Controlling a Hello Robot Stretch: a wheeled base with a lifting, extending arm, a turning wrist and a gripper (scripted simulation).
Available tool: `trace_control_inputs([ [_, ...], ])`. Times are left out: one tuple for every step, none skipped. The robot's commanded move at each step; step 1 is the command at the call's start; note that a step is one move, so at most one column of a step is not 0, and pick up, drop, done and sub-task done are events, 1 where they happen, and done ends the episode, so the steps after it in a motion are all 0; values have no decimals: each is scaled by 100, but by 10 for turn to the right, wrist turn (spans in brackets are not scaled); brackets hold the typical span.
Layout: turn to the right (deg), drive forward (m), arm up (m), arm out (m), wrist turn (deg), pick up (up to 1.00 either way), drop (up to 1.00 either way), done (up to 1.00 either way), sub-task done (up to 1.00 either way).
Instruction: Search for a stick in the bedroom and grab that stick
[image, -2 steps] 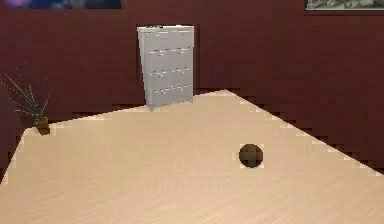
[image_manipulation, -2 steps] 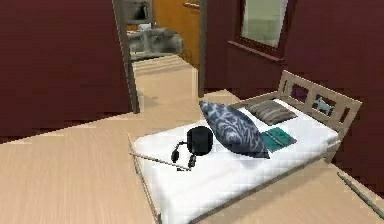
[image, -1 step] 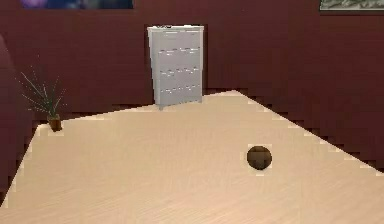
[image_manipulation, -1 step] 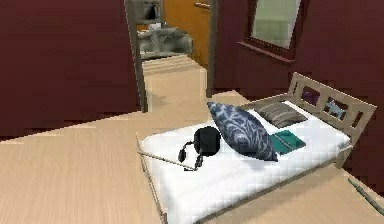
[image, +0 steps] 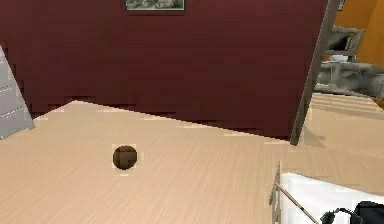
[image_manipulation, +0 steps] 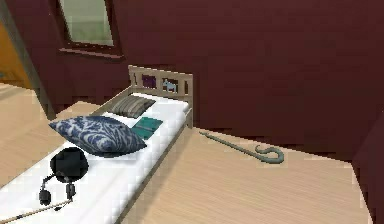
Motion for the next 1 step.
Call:
trace_control_inputs([
  [60,0,0,0,0,0,0,0,0],
])
